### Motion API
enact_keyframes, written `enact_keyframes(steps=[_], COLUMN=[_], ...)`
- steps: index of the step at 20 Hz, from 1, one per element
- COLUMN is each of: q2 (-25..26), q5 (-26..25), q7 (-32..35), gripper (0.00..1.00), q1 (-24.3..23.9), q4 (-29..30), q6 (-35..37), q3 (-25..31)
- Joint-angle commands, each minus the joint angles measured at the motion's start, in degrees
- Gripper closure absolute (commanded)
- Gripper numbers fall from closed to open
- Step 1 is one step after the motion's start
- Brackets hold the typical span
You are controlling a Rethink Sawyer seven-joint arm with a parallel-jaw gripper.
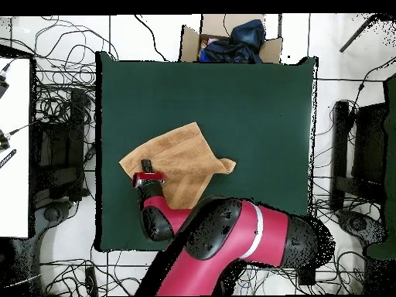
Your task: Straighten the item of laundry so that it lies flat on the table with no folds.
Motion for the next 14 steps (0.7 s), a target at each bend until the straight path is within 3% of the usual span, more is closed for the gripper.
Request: enact_keyframes(steps=[1, 14], q2=[3.47, 2.72], q5=[4.54, 3.27], q7=[16.44, 17.02], gripper=[1.00, 1.00], q1=[2.40, 1.19], q4=[-8.57, -7.12], q6=[-0.38, -0.68], q3=[5.58, 7.01])
